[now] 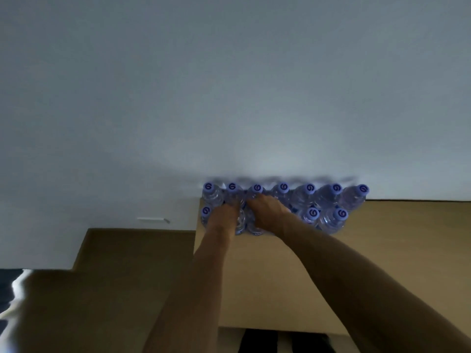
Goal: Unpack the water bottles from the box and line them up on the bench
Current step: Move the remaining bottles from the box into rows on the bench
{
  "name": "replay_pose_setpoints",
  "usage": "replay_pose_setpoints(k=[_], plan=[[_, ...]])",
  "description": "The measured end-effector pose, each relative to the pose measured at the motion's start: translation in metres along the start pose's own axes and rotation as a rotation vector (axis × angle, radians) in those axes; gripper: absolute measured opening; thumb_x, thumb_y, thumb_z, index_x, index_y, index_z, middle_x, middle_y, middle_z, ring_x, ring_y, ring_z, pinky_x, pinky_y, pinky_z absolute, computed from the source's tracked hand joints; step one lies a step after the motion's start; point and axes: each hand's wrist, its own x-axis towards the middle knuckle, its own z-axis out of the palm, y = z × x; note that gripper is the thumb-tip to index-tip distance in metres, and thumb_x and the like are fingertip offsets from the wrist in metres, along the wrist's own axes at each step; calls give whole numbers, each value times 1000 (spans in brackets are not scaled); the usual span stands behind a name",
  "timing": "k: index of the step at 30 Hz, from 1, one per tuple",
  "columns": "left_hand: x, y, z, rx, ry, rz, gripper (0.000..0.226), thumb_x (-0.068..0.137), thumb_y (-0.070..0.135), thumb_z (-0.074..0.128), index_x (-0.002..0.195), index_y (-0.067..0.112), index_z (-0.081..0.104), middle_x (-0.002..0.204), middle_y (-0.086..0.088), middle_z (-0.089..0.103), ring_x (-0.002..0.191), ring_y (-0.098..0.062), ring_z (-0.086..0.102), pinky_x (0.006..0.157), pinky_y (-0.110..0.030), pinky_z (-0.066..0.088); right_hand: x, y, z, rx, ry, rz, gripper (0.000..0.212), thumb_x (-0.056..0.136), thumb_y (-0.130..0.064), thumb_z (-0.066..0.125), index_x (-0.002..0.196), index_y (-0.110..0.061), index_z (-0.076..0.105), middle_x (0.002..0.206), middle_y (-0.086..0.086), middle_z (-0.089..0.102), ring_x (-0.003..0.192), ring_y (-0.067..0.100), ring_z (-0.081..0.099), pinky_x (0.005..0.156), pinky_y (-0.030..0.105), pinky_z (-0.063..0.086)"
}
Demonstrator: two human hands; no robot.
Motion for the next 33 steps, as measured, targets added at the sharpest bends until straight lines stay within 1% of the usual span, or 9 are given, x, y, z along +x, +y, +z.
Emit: replay_pose_setpoints(k=[2, 7, 9, 11, 15, 18, 23, 28, 33], plan=[[-2, 0, 0, -229, 6, -59, 45, 106, 34, 35, 138, 7, 51, 134, -15, 57, 121, -30, 56, 77, -25, 49, 3, 4, 2, 11, 37, -20, 41, 81, -9, 61, 122, -14, 57, 112, 14, 64, 96, 34, 66, 71, 35, 50], [-5, 1, -4, -469, 30, -178, 53, 106, 42, 31, 133, 3, 55, 132, -19, 59, 122, -31, 54, 100, -33, 43, 4, 4, 6, -48, 50, -25, 41, 84, -13, 60, 125, -15, 55, 114, 13, 63, 97, 33, 66, 72, 36, 50], [-10, -3, -1, -423, 33, -138, 46, 106, 35, 34, 135, 6, 53, 131, -20, 58, 120, -34, 54, 80, -9, 37, 2, 0, 5, -74, 23, -17, 47, 84, -19, 61, 130, -16, 49, 117, 12, 62, 99, 33, 65, 74, 38, 51], [-14, -8, -2, -343, 20, -76, 40, 104, 23, 39, 140, 9, 47, 130, -23, 57, 116, -38, 53, 60, 0, 30, -1, -1, -2, -94, -11, -26, 55, 78, -31, 70, 128, -19, 49, 116, 9, 62, 102, 31, 64, 72, 36, 49], [-25, -35, -19, 75, 241, 68, 53, 86, 40, 58, 133, 22, 42, 101, -9, 69, 84, -30, 68, 65, -32, 49, 1, 0, -16, -165, -6, -46, 52, 70, -54, 72, 111, -23, 62, 108, 4, 67, 99, 26, 64, 70, 32, 47], [-37, -56, -16, 48, 410, 58, 59, 79, 47, 53, 129, 20, 39, 102, -8, 59, 80, -23, 63, 55, -30, 44, 6, -4, -17, -157, 73, -79, 47, 73, -59, 68, 104, -24, 62, 103, 3, 67, 93, 24, 65, 67, 31, 45], [-29, -68, 5, -66, 147, -147, 99, 86, 29, 69, 156, 18, 0, 129, -18, 47, 102, -32, 61, 82, -40, 50, 14, -15, -13, -161, 17, -184, 63, 74, -50, 72, 130, -27, 51, 124, 0, 60, 112, 23, 59, 82, 36, 50], [-10, -61, 13, -116, 137, -147, 70, 95, 20, 57, 152, 10, 17, 118, -18, 58, 102, -32, 60, 87, -40, 48, 27, -27, -4, -170, -23, -156, 61, 82, -40, 67, 137, -27, 44, 132, 6, 55, 119, 27, 55, 88, 41, 50], [-7, -74, 14, -111, 109, -114, 74, 94, 21, 61, 153, 12, 17, 113, -18, 58, 100, -33, 60, 84, -42, 49, 35, -33, 1, -134, -29, -147, 40, 88, -26, 59, 127, -24, 54, 121, 8, 61, 106, 27, 61, 80, 38, 50]])
